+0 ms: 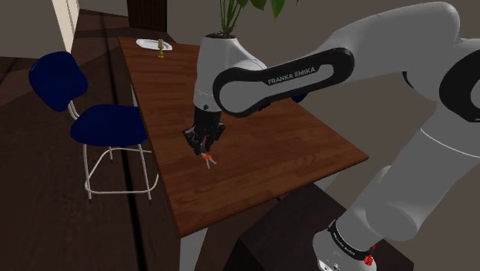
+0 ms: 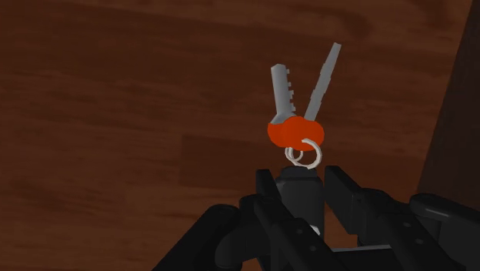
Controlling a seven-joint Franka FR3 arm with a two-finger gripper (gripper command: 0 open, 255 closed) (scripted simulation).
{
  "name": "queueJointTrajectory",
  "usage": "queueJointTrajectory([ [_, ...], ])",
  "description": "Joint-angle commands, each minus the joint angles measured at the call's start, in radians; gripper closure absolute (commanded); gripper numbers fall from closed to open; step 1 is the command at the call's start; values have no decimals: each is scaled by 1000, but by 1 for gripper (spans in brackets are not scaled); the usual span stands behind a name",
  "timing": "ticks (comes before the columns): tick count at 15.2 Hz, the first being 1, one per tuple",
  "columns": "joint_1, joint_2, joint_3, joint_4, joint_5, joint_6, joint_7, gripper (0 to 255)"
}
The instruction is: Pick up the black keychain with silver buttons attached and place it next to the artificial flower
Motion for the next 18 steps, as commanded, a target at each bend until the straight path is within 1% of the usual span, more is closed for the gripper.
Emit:
queueJointTrajectory([
  [1, -2, -13, -1, 16, 7, -28, -7, 255],
  [18, -7, -77, -5, 179, 38, -249, -29, 255],
])
